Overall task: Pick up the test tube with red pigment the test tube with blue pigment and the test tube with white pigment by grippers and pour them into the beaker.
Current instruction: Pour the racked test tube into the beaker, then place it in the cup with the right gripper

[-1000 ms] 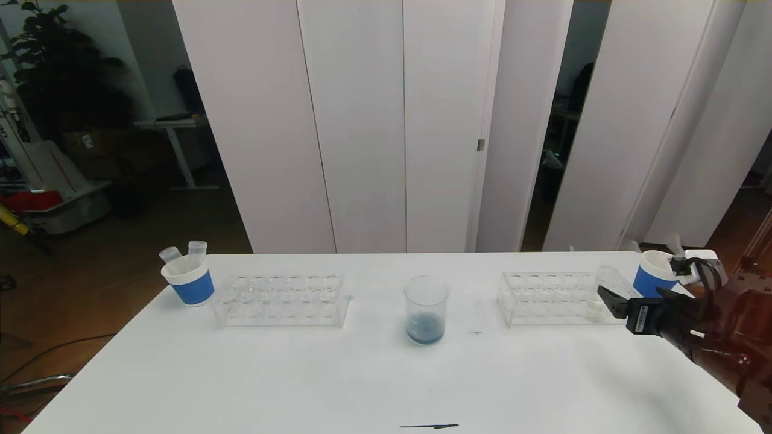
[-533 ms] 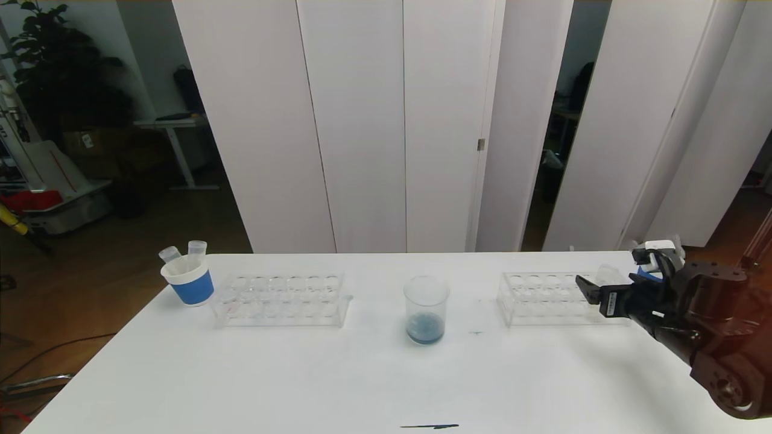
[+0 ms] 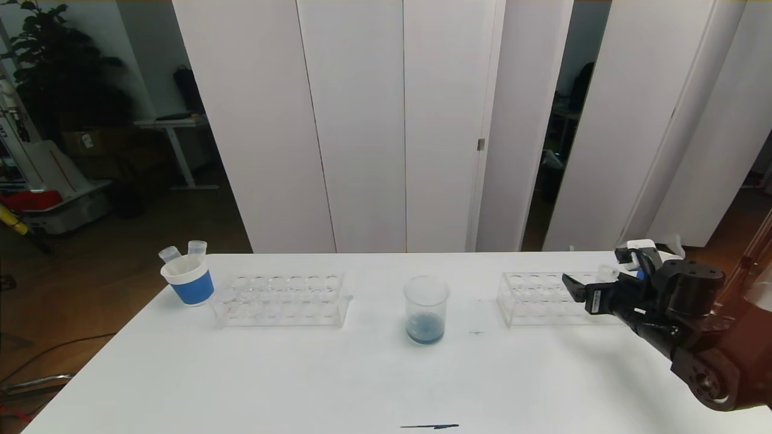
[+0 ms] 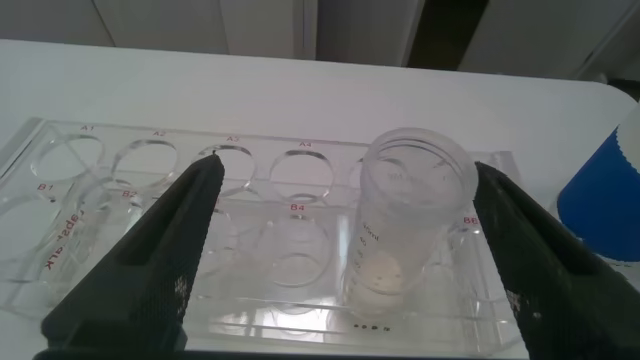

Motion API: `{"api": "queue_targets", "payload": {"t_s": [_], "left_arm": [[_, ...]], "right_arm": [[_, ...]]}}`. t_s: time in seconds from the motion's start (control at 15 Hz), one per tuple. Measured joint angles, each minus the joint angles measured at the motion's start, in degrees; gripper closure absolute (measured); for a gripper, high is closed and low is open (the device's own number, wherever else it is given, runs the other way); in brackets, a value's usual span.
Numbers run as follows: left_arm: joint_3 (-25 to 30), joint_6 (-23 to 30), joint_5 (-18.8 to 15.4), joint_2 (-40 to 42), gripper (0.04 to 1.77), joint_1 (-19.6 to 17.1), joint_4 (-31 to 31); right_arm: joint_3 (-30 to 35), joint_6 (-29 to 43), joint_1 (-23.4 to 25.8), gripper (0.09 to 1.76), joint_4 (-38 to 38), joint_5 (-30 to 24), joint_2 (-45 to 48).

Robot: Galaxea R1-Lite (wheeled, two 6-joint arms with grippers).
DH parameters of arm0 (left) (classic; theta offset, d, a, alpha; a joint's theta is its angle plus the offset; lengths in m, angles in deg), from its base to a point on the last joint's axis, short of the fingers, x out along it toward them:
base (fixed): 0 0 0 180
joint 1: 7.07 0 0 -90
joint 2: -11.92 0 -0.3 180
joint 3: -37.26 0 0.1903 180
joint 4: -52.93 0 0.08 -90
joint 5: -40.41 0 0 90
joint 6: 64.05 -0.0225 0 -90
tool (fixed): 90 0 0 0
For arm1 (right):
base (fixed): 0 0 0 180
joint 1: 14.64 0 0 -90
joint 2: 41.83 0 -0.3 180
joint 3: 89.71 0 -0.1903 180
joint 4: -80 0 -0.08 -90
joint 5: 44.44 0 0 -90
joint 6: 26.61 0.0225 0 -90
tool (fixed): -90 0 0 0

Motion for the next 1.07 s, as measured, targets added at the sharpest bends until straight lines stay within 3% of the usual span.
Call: {"api": "queue_targets", "payload": {"t_s": [0.07, 0.13, 0.27, 0.33, 0.4, 0.47, 0.53, 1.07], "left_arm": [[0.0, 0.0, 0.0, 0.0, 0.06, 0.0, 0.0], [0.0, 0.0, 0.0, 0.0, 0.06, 0.0, 0.0], [0.0, 0.0, 0.0, 0.0, 0.06, 0.0, 0.0], [0.0, 0.0, 0.0, 0.0, 0.06, 0.0, 0.0], [0.0, 0.0, 0.0, 0.0, 0.06, 0.0, 0.0], [0.0, 0.0, 0.0, 0.0, 0.06, 0.0, 0.0], [0.0, 0.0, 0.0, 0.0, 0.06, 0.0, 0.0], [0.0, 0.0, 0.0, 0.0, 0.06, 0.0, 0.0]], "right_arm": [[-0.3, 0.1, 0.0, 0.23, 0.0, 0.0, -0.2], [-0.7, 0.2, 0.1, 0.48, 0.0, 0.0, -0.4], [-1.5, 0.5, 0.6, 1.31, 0.0, 0.2, -0.7], [-1.7, 0.5, 0.6, 1.41, -0.1, 0.2, -0.8], [-1.9, 0.6, 0.7, 1.22, -0.2, 0.1, -0.9], [-2.2, 0.7, 0.8, 1.15, -0.1, 0.1, -0.9], [-2.2, 1.0, 1.0, 1.27, 0.0, 0.0, -1.0], [-2.5, 1.7, 1.0, 1.26, -0.1, 0.0, -0.9]]}}
